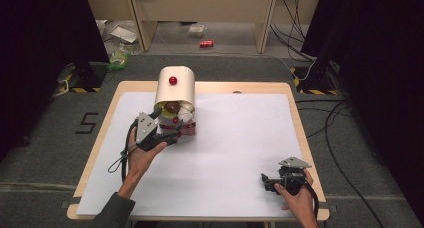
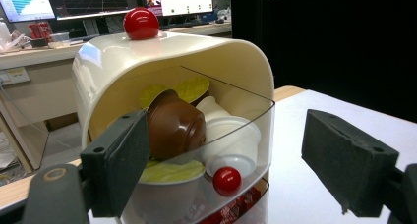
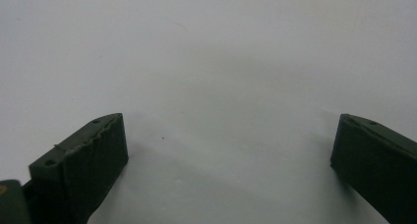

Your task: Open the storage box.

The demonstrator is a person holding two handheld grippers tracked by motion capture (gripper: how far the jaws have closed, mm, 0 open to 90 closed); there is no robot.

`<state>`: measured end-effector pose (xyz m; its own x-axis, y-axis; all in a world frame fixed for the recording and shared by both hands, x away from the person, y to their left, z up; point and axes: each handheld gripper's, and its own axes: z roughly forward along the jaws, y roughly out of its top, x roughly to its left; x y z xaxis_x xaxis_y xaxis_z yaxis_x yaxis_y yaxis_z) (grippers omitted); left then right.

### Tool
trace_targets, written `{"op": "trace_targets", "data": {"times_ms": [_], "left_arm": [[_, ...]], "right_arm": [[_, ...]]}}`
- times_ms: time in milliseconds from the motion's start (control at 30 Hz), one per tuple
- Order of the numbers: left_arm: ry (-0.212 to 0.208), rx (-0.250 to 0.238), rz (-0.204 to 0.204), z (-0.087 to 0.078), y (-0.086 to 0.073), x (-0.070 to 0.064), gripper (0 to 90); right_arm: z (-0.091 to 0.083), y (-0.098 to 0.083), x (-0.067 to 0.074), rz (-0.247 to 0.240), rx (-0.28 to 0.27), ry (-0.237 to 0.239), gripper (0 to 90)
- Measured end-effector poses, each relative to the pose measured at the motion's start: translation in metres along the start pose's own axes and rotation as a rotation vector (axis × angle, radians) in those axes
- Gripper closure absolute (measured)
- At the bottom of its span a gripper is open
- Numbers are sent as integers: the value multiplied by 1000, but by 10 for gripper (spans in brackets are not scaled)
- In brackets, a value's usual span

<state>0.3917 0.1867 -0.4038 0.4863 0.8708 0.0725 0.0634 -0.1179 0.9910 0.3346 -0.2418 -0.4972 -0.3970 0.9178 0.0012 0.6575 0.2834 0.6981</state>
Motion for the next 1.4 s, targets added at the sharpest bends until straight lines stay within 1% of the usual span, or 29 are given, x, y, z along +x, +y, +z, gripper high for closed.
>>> {"op": "trace_targets", "data": {"times_ms": [233, 467, 667, 767, 833, 900, 1000, 1333, 1400], "left_arm": [[14, 3, -6, 10, -4, 3, 181], [27, 10, -11, 13, -7, 6, 193], [39, 27, 18, 11, -6, 3, 197], [52, 38, 36, 10, -6, 2, 213], [58, 40, 34, 10, -6, 1, 225], [67, 43, 41, 10, -5, 1, 242], [67, 46, 38, 7, -5, 1, 264], [78, 59, 49, 4, -4, -2, 267], [76, 62, 43, 4, -4, -2, 268]], "right_arm": [[0, 0, 0, 0, 2, 1, 9], [0, 0, 0, -3, 0, 1, 9], [0, 0, 0, -3, 0, 1, 9], [0, 0, 0, -3, 0, 1, 8], [0, 0, 0, -3, 0, 1, 8], [0, 0, 0, -3, 0, 1, 8], [0, 0, 0, -3, 0, 1, 8], [0, 0, 0, -3, 1, 1, 8], [0, 0, 0, -3, 0, 1, 8]]}}
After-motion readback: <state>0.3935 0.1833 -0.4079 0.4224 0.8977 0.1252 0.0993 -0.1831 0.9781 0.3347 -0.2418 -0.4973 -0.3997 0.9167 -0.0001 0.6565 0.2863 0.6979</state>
